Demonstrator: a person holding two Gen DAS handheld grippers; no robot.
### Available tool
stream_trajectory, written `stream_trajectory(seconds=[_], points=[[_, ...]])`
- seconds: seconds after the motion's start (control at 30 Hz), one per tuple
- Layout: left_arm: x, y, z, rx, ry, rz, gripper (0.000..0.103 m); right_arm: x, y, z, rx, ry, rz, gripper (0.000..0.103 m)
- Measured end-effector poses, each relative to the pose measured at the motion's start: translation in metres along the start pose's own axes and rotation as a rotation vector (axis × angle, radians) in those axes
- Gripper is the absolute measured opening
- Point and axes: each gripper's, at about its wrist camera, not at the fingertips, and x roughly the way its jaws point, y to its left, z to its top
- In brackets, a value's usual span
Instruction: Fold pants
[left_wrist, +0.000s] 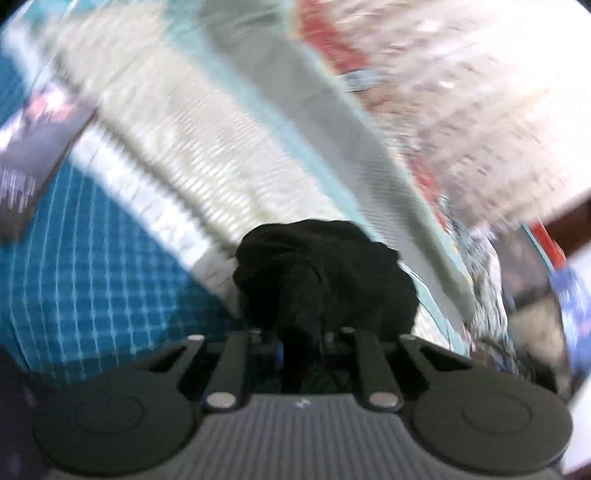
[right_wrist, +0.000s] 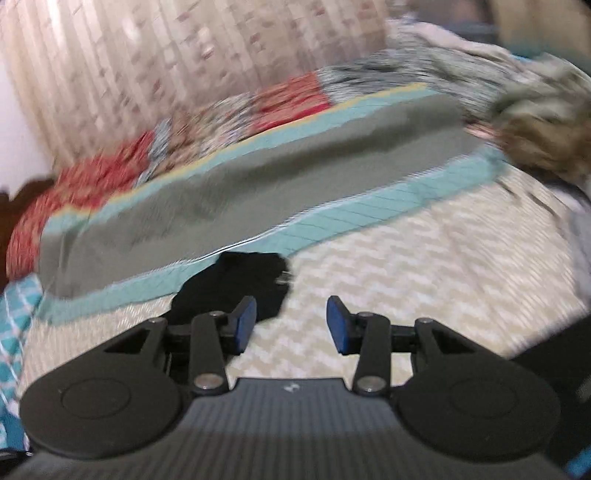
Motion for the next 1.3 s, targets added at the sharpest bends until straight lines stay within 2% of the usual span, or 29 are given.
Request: stream_trajectory(seconds=[0.07, 0.1, 0.23, 0.3, 0.33, 0.4, 0.47, 0.53, 0.57, 0.6, 0.63, 0.7, 0.87, 0.97, 1.07, 1.17, 1.23, 1.3], points=[[-0.012, -0.007, -0.004, 0.069, -0.007, -0.030, 0.013, 0.034, 0.022, 0.014, -0.053, 0.041, 0.015, 0.047], [-0.015, -0.010, -0.004, 0.082, -0.009, -0.030, 0.013, 0.049, 0.027, 0.020, -0.064, 0.061, 0.013, 0.052], [-0.025, 0.000, -0.007, 0.054, 0.005, -0.008, 0.013, 0.121, 0.051, 0.026, -0.061, 0.159, -0.020, 0.056], [-0.028, 0.006, -0.012, 0.040, 0.014, 0.004, 0.013, 0.151, 0.064, 0.021, -0.032, 0.212, -0.010, 0.058], [-0.032, 0.007, -0.014, 0.039, 0.012, 0.010, 0.013, 0.168, 0.070, 0.020, -0.026, 0.248, -0.002, 0.061], [-0.043, 0.009, -0.018, 0.044, 0.009, 0.013, 0.013, 0.192, 0.084, 0.014, -0.056, 0.298, -0.026, 0.076], [-0.047, 0.007, -0.022, 0.063, 0.012, 0.016, 0.013, 0.213, 0.093, 0.007, -0.064, 0.319, -0.098, 0.077], [-0.052, 0.003, -0.028, 0.094, 0.016, 0.019, 0.013, 0.230, 0.094, -0.001, -0.045, 0.360, -0.119, 0.075], [-0.053, 0.002, -0.030, 0.102, 0.017, 0.020, 0.013, 0.230, 0.098, -0.004, -0.077, 0.336, -0.142, 0.062], [-0.053, 0.001, -0.031, 0.106, 0.019, 0.021, 0.013, 0.228, 0.104, -0.004, -0.138, 0.316, -0.135, 0.018], [-0.052, 0.001, -0.031, 0.106, 0.020, 0.022, 0.013, 0.222, 0.109, -0.002, -0.162, 0.321, -0.101, 0.011], [-0.050, -0.001, -0.028, 0.110, 0.018, 0.024, 0.013, 0.200, 0.107, 0.011, -0.133, 0.262, -0.066, 0.009], [-0.054, -0.009, -0.015, 0.151, -0.023, 0.015, 0.013, 0.087, 0.060, 0.068, 0.035, -0.035, 0.052, 0.009], [-0.059, -0.014, -0.015, 0.171, -0.038, 0.005, 0.013, 0.005, 0.013, 0.083, 0.126, -0.231, 0.052, 0.009], [-0.059, -0.016, -0.019, 0.188, -0.025, -0.008, 0.013, -0.070, -0.046, 0.070, 0.200, -0.361, -0.044, 0.009], [-0.056, -0.022, -0.025, 0.214, 0.009, -0.033, 0.014, -0.112, -0.096, 0.038, 0.276, -0.404, -0.188, 0.009], [-0.051, -0.030, -0.032, 0.261, 0.049, -0.036, 0.014, -0.124, -0.125, 0.009, 0.332, -0.364, -0.266, 0.009], [-0.041, -0.041, -0.043, 0.343, 0.118, -0.001, 0.014, -0.125, -0.150, -0.024, 0.387, -0.258, -0.361, 0.010]])
